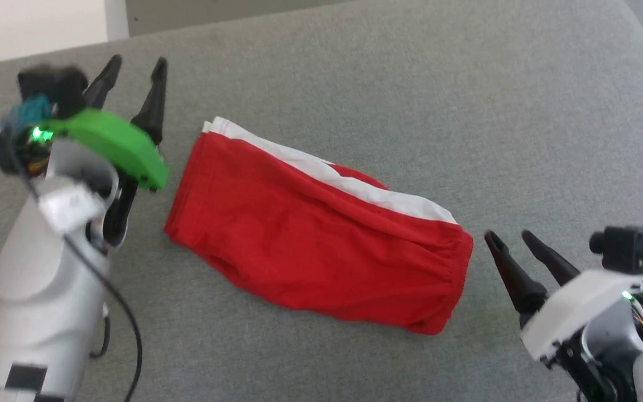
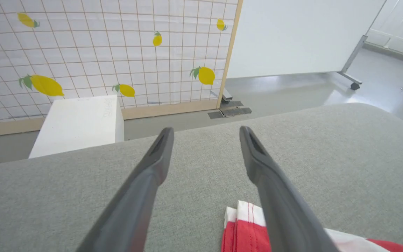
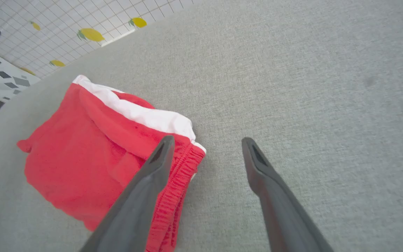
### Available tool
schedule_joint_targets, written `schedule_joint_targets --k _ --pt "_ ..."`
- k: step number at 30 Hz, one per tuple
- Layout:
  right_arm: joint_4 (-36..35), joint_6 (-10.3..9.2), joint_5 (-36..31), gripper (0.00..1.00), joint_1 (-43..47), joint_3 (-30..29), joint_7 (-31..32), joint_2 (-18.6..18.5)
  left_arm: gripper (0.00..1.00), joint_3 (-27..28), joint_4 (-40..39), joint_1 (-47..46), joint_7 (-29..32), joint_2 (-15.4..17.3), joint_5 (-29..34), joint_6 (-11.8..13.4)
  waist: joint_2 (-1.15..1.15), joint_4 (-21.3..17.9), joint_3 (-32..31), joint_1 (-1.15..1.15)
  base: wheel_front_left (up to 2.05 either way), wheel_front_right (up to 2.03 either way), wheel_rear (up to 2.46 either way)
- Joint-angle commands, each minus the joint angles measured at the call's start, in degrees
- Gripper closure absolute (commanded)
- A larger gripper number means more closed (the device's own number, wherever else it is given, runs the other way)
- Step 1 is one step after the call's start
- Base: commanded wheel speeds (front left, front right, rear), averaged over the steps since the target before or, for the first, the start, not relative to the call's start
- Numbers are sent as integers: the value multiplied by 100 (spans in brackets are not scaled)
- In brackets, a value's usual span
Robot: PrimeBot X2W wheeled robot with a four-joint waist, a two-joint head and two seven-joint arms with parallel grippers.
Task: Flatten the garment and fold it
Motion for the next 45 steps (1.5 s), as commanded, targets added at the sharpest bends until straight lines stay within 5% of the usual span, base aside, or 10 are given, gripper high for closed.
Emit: schedule_joint_targets --k 1,5,14,31,32,33,34,45 --pt "-166 -8 -330 0 189 -41 3 1 0 40 -160 366 -300 119 120 87 0 192 -329 -1 0 0 0" --pt "-548 -8 -924 0 686 -73 341 1 0 202 -771 1301 -1002 233 266 396 0 320 -545 -1 0 0 0" --pt "-443 -8 -1267 0 728 339 982 2 0 452 -1780 2987 -1238 149 194 903 0 652 -661 -1 0 0 0" --pt "1378 -8 -1440 0 246 235 1222 2 0 268 -2172 3252 -1162 3 79 930 0 1167 -542 -1 0 0 0" --pt "1435 -8 -1413 56 230 256 1217 2 0 256 -2170 3249 -1142 9 74 923 0 1159 -544 -1 0 0 0" --pt "1485 -8 -1401 86 206 286 1196 2 0 239 -2167 3241 -1111 9 60 910 0 1148 -549 -1 0 0 0" --pt "1512 -8 -1372 100 182 327 1168 2 0 203 -2160 3228 -1053 8 42 884 0 1133 -556 -1 0 0 0" --pt "1293 -8 -1216 100 -91 322 831 2 0 -624 -1984 2334 449 -306 -203 482 0 951 -568 -1 0 0 0"
